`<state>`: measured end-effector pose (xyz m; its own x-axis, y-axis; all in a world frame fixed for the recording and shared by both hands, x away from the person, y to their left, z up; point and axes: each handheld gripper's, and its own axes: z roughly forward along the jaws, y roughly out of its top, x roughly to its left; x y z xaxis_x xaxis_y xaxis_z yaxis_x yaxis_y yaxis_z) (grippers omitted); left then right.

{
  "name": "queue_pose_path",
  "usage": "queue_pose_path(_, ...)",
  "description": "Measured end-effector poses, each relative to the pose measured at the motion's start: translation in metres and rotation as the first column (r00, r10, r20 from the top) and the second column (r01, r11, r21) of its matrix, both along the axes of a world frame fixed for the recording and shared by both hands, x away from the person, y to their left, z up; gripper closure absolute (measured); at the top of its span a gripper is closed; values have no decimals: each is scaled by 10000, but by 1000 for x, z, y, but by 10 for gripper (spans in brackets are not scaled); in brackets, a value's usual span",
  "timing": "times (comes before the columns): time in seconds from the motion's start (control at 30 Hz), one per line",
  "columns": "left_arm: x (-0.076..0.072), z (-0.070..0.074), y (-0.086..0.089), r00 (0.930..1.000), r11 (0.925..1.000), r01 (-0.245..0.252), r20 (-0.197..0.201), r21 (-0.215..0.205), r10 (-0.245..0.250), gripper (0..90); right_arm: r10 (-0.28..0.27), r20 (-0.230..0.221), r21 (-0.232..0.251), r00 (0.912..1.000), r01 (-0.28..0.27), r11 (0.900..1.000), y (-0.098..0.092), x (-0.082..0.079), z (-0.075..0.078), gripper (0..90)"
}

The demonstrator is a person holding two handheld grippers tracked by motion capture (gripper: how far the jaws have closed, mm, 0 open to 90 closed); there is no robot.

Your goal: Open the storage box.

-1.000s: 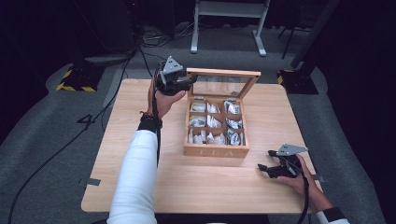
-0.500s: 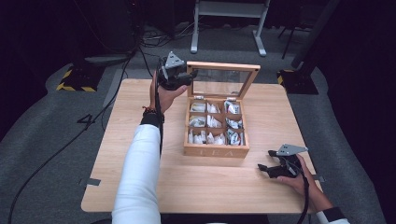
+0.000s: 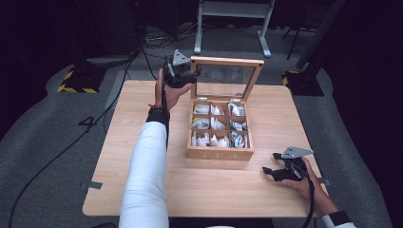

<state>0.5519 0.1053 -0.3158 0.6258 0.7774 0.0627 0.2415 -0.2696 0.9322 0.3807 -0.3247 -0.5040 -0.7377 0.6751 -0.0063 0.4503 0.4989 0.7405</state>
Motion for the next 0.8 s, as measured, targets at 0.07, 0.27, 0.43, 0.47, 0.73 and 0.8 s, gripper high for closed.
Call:
queue_pose_path(0.07, 3, -2, 0, 10000, 10000, -19, -31, -82, 19, 582, 2, 2, -2, 10000, -2, 10000, 0, 0, 0, 195)
queue_pose_path(0.27, 10, -5, -2, 9997, 9998, -195, -139, 60, 196, 582, 7, 2, -2, 10000, -7, 10000, 0, 0, 0, 195)
queue_pose_path(0.43, 15, -9, -4, 9992, 9994, -308, -236, 181, 312, 581, 8, 0, 0, 10000, -8, 10000, 0, 0, 0, 194)
queue_pose_path(0.47, 16, -9, -4, 9992, 9994, -317, -247, 153, 321, 581, 9, -1, -1, 10000, -9, 10000, 0, 0, 0, 195)
queue_pose_path(0.73, 24, -15, -7, 9968, 9971, -596, -503, 464, 619, 574, 15, -2, 0, 10000, -15, 10000, 0, 0, 0, 194)
queue_pose_path(0.8, 27, -19, -9, 9953, 9955, -685, -640, 655, 727, 576, 14, -4, 2, 10000, -14, 10000, 0, 0, 0, 194)
